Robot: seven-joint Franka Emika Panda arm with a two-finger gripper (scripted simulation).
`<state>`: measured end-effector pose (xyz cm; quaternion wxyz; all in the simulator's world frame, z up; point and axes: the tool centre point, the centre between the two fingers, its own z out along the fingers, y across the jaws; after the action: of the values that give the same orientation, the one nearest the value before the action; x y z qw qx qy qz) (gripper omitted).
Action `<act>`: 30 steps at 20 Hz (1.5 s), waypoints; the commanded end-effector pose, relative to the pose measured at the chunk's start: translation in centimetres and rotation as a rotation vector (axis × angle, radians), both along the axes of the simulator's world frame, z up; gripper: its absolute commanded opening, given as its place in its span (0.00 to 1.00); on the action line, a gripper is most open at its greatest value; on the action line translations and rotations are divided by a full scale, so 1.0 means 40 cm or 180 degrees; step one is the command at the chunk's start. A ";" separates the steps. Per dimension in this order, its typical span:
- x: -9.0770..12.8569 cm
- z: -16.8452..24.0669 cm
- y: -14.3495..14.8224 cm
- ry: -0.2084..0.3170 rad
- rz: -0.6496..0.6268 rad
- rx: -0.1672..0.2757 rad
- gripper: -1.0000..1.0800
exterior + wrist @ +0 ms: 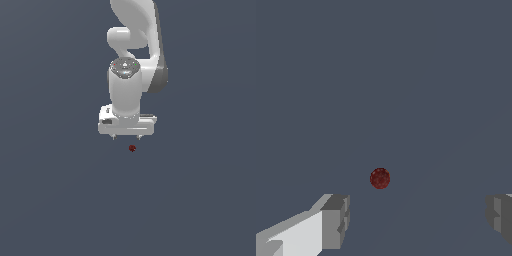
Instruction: Pick up the object and move it to a goal position.
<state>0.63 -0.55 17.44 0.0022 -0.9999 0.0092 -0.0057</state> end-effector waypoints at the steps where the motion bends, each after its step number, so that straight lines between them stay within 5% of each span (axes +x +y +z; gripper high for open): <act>1: 0.000 0.000 0.000 0.0000 0.0000 0.0000 0.96; 17: 0.019 0.013 0.010 -0.0073 -0.0002 0.0084 0.96; 30: -0.019 -0.104 0.038 -0.0021 -0.0497 0.0063 0.96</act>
<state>0.16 0.76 14.10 0.0126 -0.9971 0.0740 -0.0105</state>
